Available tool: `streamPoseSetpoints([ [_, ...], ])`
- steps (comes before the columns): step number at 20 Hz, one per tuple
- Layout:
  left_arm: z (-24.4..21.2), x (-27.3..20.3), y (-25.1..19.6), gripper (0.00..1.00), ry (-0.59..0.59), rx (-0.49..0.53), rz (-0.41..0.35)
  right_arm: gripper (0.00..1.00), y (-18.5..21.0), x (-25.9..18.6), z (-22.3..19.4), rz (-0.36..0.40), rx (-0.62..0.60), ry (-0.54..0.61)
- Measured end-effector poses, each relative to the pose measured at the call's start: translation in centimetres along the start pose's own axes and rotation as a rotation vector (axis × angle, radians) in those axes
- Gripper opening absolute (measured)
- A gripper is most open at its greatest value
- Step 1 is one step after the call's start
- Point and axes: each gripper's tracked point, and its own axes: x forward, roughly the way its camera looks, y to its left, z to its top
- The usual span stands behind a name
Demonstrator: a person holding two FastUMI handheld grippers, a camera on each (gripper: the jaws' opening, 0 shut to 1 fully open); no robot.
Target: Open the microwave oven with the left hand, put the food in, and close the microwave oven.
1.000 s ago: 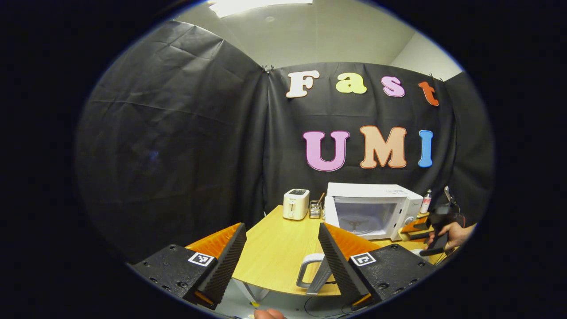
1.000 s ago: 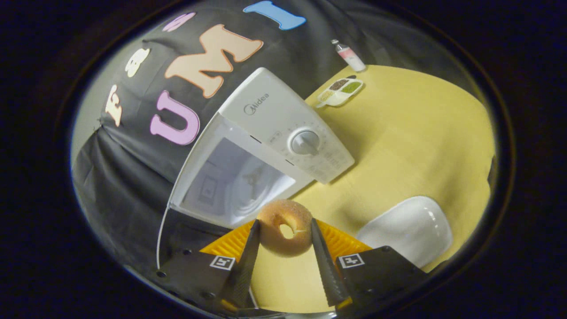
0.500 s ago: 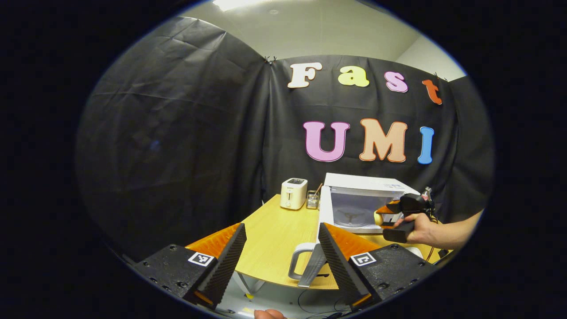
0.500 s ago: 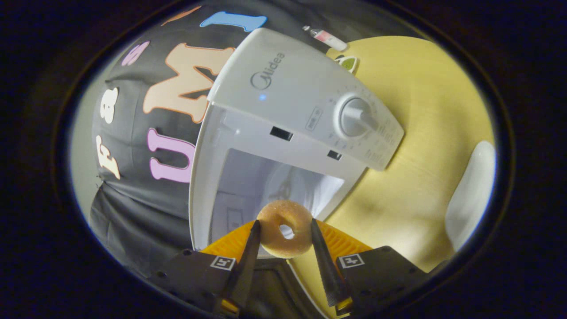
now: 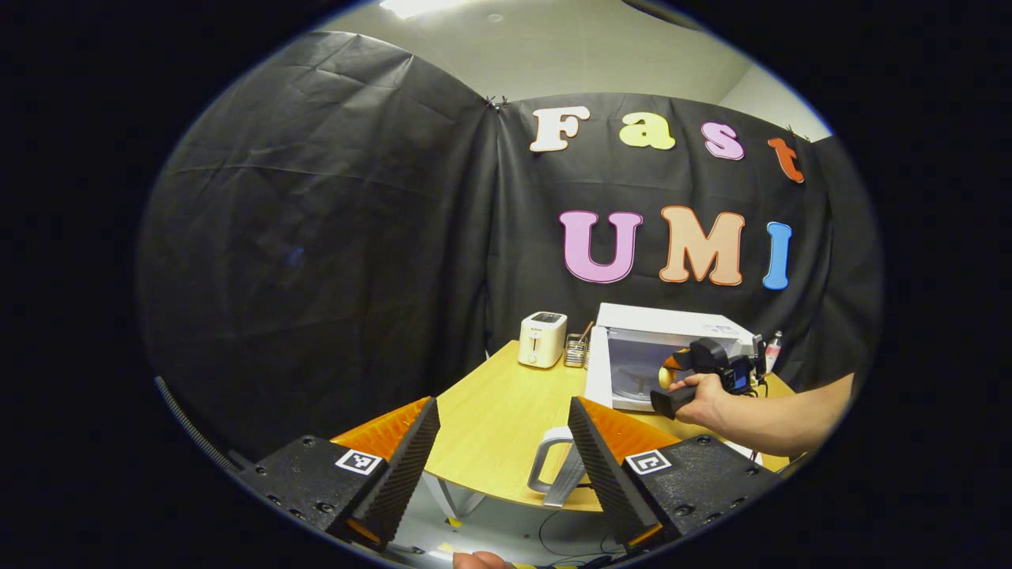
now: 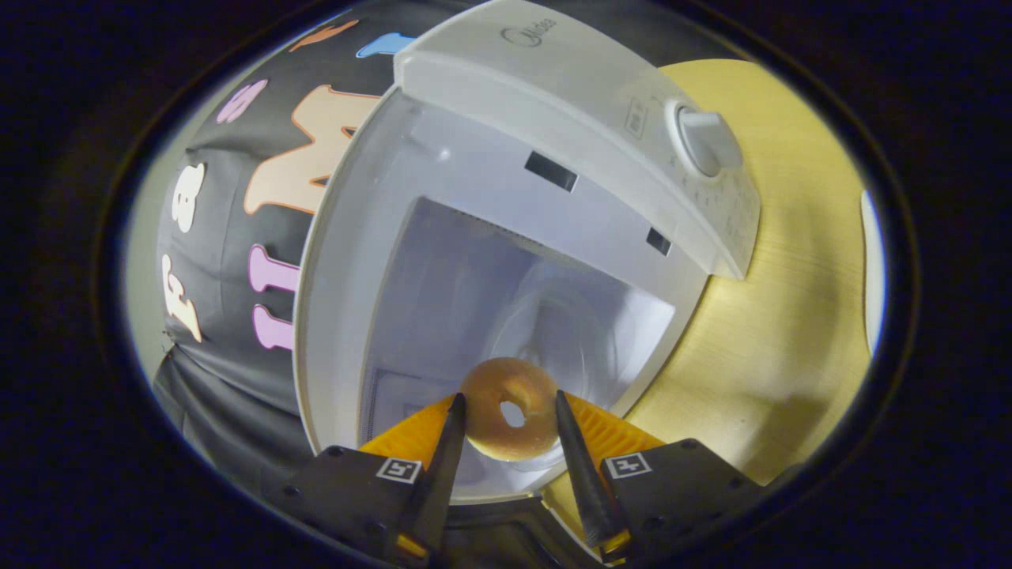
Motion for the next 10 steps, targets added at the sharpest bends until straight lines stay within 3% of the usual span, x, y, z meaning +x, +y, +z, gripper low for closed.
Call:
streamPoseSetpoints([
  [1, 0.2, -0.1, -0.1, 0.94, -0.004, 0.005, 0.003, 0.62, -0.3, 0.7, -0.6, -0.011, -0.022, 0.004],
  [2, 0.5, -0.2, -0.1, 0.94, -0.011, 0.007, 0.005, 0.69, -0.4, 0.9, -0.8, -0.019, -0.039, 0.002],
  [3, 0.7, -0.1, -0.4, 0.96, -0.013, 0.009, 0.005, 0.63, -0.4, 1.5, -1.1, -0.023, -0.05, -0.003],
  [4, 0.8, -0.2, -0.6, 0.96, -0.013, 0.01, 0.003, 0.71, -0.4, 1.9, -1.3, -0.028, -0.062, -0.01],
  [5, 0.8, -0.2, -0.9, 0.96, -0.012, 0.012, 0.001, 0.71, -0.5, 1.9, -1.3, -0.035, -0.075, -0.017],
  [6, 0.8, -0.2, -1.0, 0.96, -0.013, 0.013, -0.003, 0.64, -0.5, 2.2, -1.3, -0.035, -0.083, -0.023],
  [8, 0.6, -0.4, -1.4, 0.96, -0.012, 0.012, -0.01, 0.64, -0.5, 2.5, -1.4, -0.044, -0.087, -0.016],
  [9, 0.5, -0.4, -1.6, 0.96, -0.008, 0.007, -0.013, 0.72, -0.7, 2.8, -1.1, -0.055, -0.094, -0.026],
  [10, 0.3, -0.3, -1.6, 0.94, -0.003, 0.0, -0.014, 0.72, -1.0, 2.8, -1.0, -0.07, -0.107, -0.031],
])
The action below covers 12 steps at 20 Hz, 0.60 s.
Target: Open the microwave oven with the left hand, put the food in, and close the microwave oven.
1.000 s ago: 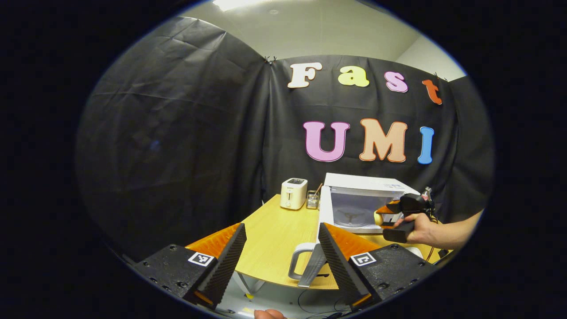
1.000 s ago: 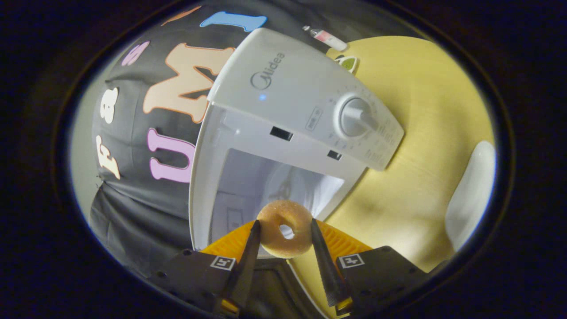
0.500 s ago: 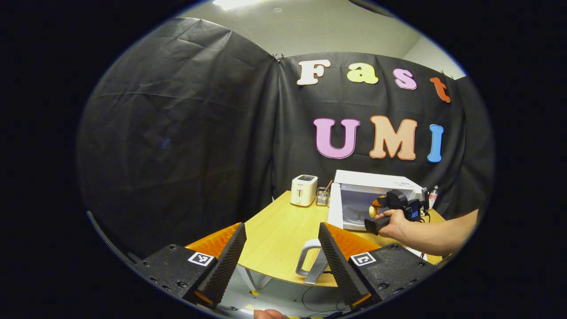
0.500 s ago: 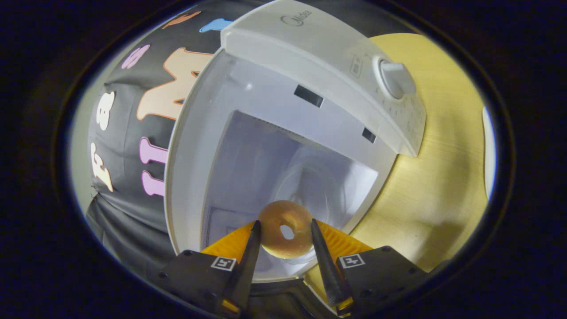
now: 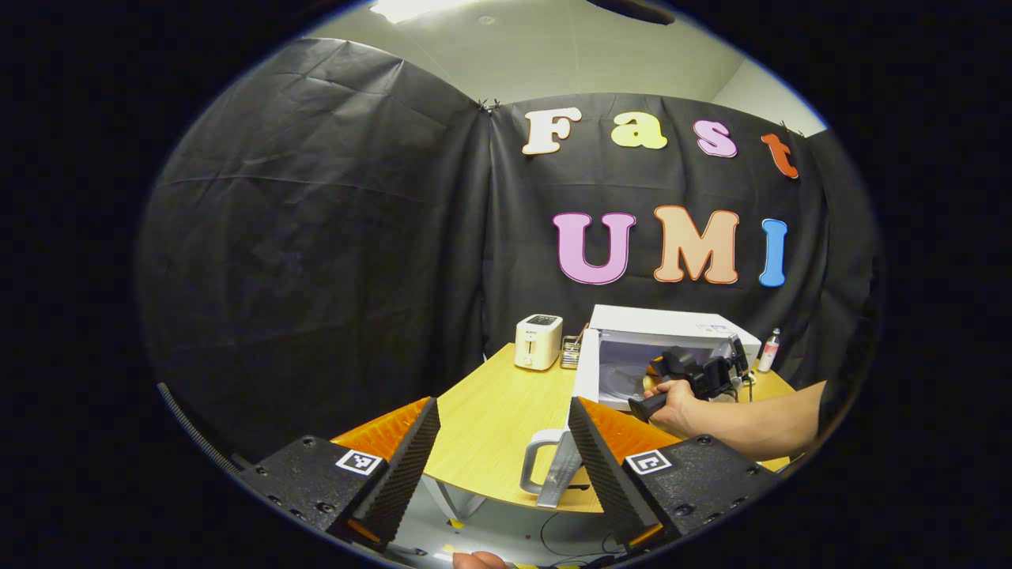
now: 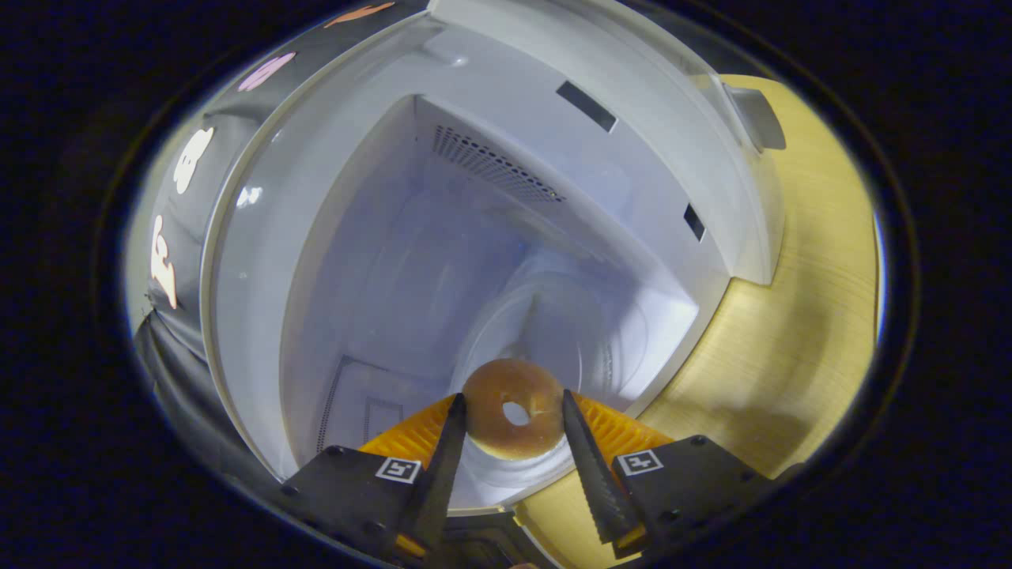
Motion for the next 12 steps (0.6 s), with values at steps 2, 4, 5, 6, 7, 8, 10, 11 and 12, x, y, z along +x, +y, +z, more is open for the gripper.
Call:
streamPoseSetpoints([
  [2, -0.1, 0.1, -0.1, 0.96, 0.008, -0.015, -0.003, 0.71, 0.0, -0.1, 0.7, -0.001, -0.015, -0.024],
  [4, 0.2, 0.1, 0.0, 0.96, 0.002, -0.018, -0.004, 0.72, 0.0, 0.0, 1.3, 0.0, -0.03, -0.04],
  [5, 0.3, 0.2, -0.1, 0.94, -0.001, -0.016, -0.006, 0.72, 0.0, 0.1, 1.3, 0.005, -0.038, -0.039],
  [6, 0.3, 0.3, 0.0, 0.94, -0.002, -0.012, -0.005, 0.72, 0.1, -0.1, 1.4, 0.005, -0.042, -0.036],
  [7, 0.3, 0.3, 0.0, 0.96, -0.004, -0.011, -0.007, 0.72, 0.0, -0.3, 1.5, 0.004, -0.047, -0.034],
  [8, 0.4, 0.2, 0.0, 0.96, -0.005, -0.013, -0.009, 0.73, 0.0, -0.6, 1.5, 0.005, -0.055, -0.036],
  [10, 0.5, 0.0, -0.1, 0.96, -0.007, -0.016, -0.014, 0.73, -0.1, -1.0, 1.3, 0.006, -0.08, -0.033],
  [11, 0.4, 0.0, -0.4, 0.96, -0.008, -0.013, -0.02, 0.73, -0.3, -1.3, 1.1, 0.008, -0.095, -0.026],
  [12, 0.2, 0.0, -0.5, 0.96, -0.006, -0.004, -0.027, 0.73, -0.3, -1.7, 0.9, 0.01, -0.116, -0.022],
])
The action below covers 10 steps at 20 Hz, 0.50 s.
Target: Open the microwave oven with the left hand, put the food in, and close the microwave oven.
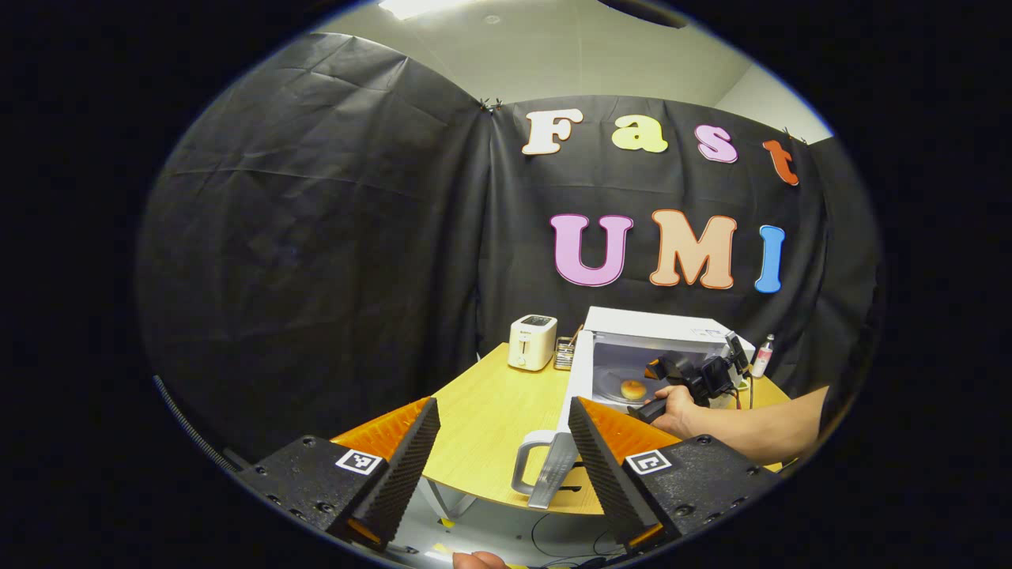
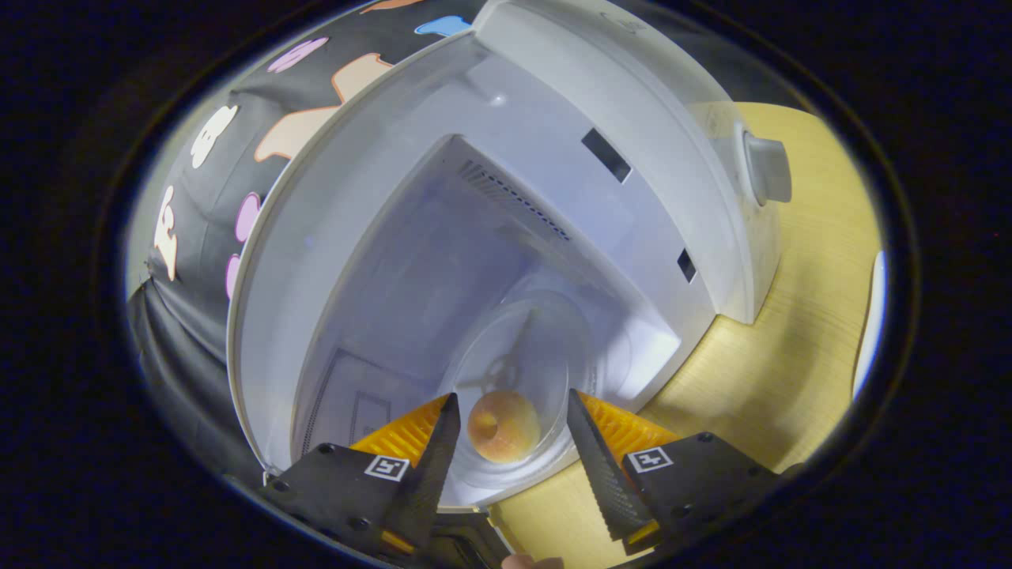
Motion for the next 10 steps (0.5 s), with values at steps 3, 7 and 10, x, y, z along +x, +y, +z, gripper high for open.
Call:
streamPoseSetpoints([
  [3, 0.0, 0.1, -0.9, 0.96, 0.01, 0.008, -0.037, 0.85, 0.1, -1.5, -0.5, 0.024, -0.075, 0.004],
  [7, 1.3, 0.3, -1.3, 0.94, -0.019, 0.003, -0.057, 0.82, 0.1, -5.4, 0.6, 0.068, -0.269, -0.032],
  [10, 2.7, 0.9, -2.8, 0.94, -0.051, 0.037, -0.1, 0.84, 0.2, -9.7, 2.7, 0.114, -0.422, -0.066],
])
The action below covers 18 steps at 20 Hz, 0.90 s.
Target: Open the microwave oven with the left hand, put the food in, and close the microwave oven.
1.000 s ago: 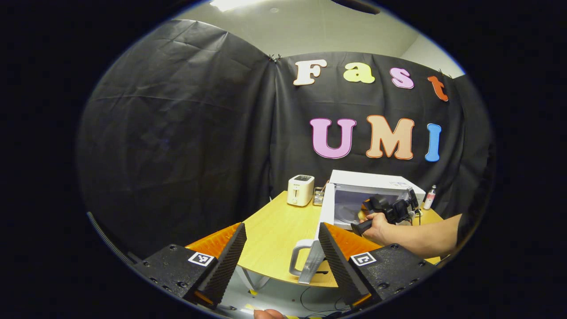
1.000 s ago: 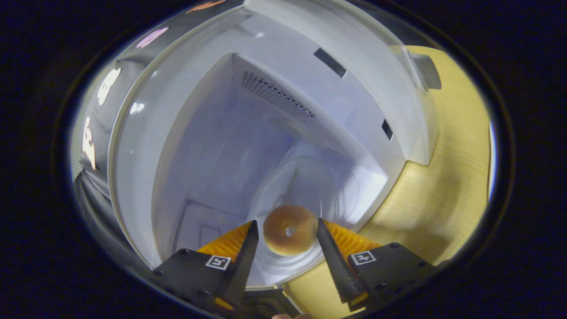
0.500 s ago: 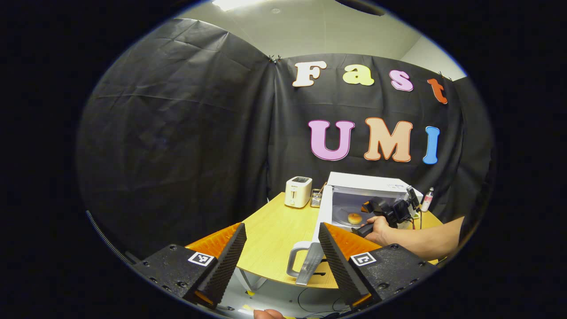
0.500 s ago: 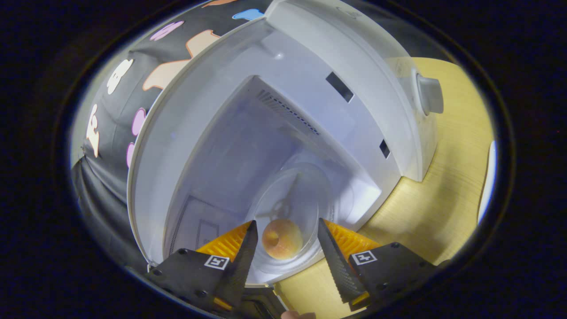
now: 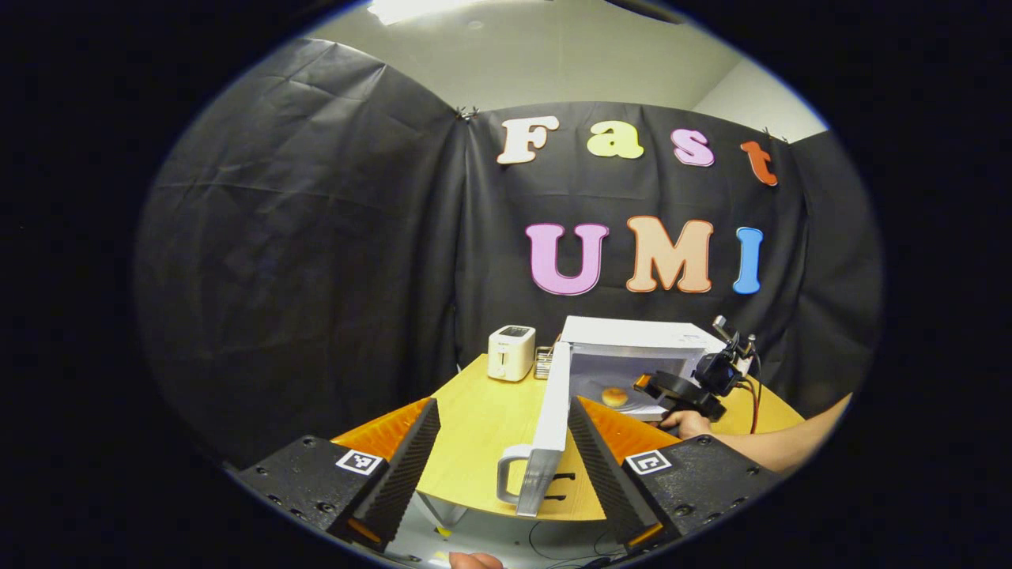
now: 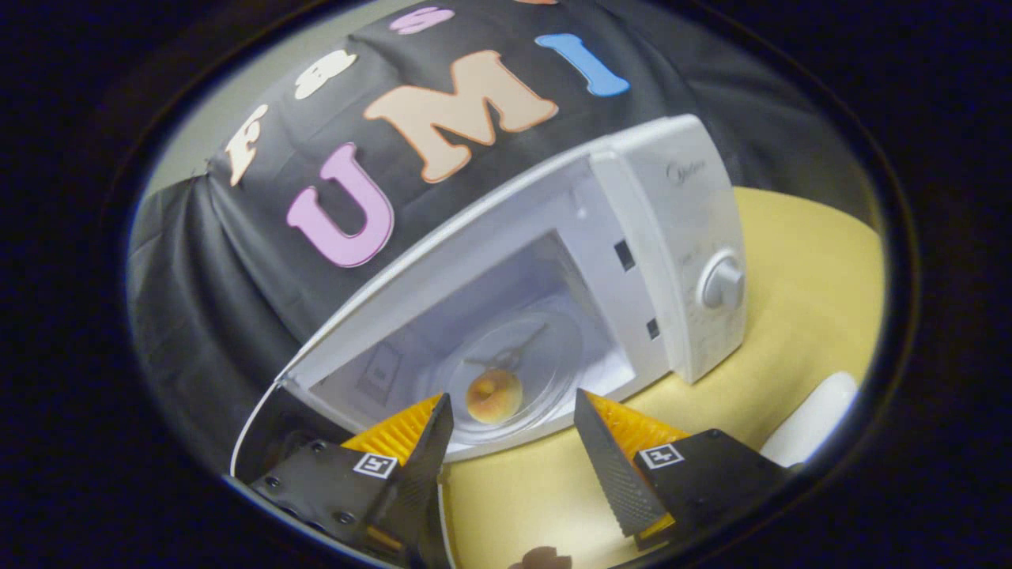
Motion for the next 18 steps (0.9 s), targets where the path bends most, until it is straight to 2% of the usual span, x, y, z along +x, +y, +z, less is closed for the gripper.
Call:
streamPoseSetpoints([
  [1, 0.3, 0.3, -0.5, 0.94, -0.01, 0.01, -0.019, 0.83, -0.1, -1.5, 1.4, 0.013, -0.067, -0.026],
  [2, 0.8, 0.4, -1.2, 0.98, -0.021, 0.016, -0.042, 0.83, 0.2, -3.1, 2.8, 0.03, -0.134, -0.05],
  [3, 1.2, 0.5, -1.8, 0.94, -0.031, 0.019, -0.064, 0.84, 0.5, -4.7, 4.0, 0.049, -0.202, -0.063],
  [5, 2.0, 1.1, -3.0, 0.94, -0.042, 0.022, -0.103, 0.84, 1.3, -8.4, 6.3, 0.092, -0.301, -0.095],
  [8, 3.0, 1.4, -4.4, 0.94, -0.065, 0.015, -0.149, 0.89, 1.3, -13.2, 10.3, 0.1, -0.341, -0.15],
  [9, 3.4, 1.5, -4.7, 0.96, -0.069, 0.011, -0.16, 0.97, 1.2, -14.6, 11.2, 0.1, -0.339, -0.154],
  [10, 3.5, 1.5, -5.0, 0.94, -0.073, 0.012, -0.173, 0.89, 1.1, -15.9, 12.3, 0.091, -0.346, -0.167],
  [11, 3.5, 1.7, -5.1, 0.94, -0.079, 0.016, -0.182, 0.97, 0.8, -17.3, 13.4, 0.086, -0.357, -0.185],
  [12, 3.2, 2.0, -4.9, 0.94, -0.077, 0.019, -0.188, 0.97, 0.7, -18.7, 14.5, 0.083, -0.371, -0.21],
  [14, 1.3, 2.8, -3.8, 0.96, -0.041, -0.002, -0.186, 0.97, 0.3, -21.5, 16.3, 0.079, -0.398, -0.262],
  [15, 0.2, 3.3, -3.0, 0.96, -0.021, -0.015, -0.178, 0.89, 0.1, -22.8, 16.6, 0.077, -0.407, -0.27],
  [16, -1.1, 3.8, -2.0, 0.97, 0.012, -0.025, -0.167, 0.97, -0.2, -24.0, 17.1, 0.075, -0.416, -0.28],
  [18, -2.9, 4.8, 0.0, 0.96, 0.034, -0.041, -0.148, 0.97, -0.7, -25.9, 17.9, 0.066, -0.436, -0.302],
])
